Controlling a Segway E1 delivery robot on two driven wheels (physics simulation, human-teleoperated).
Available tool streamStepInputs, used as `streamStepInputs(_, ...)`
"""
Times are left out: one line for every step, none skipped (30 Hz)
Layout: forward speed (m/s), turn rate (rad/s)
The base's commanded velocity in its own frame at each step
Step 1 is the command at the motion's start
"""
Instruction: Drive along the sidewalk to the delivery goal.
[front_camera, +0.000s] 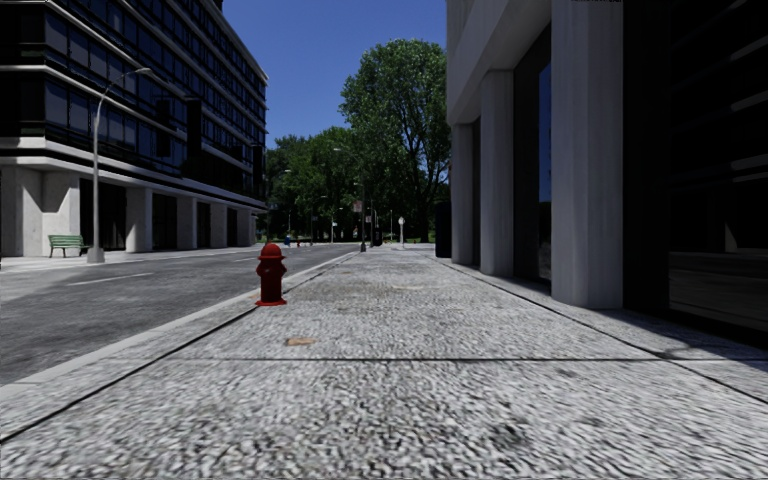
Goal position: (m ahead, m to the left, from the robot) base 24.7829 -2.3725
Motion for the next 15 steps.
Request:
streamStepInputs(2.0,0.0)
streamStepInputs(2.0,0.0)
streamStepInputs(2.0,0.0)
streamStepInputs(2.0,0.0)
streamStepInputs(2.0,0.0)
streamStepInputs(2.0,0.0)
streamStepInputs(2.0,0.0)
streamStepInputs(2.0,-0.13)
streamStepInputs(2.0,-0.25)
streamStepInputs(2.0,-0.25)
streamStepInputs(2.0,-0.3)
streamStepInputs(2.0,-0.32)
streamStepInputs(2.0,-0.32)
streamStepInputs(2.0,-0.32)
streamStepInputs(2.0,-0.28)
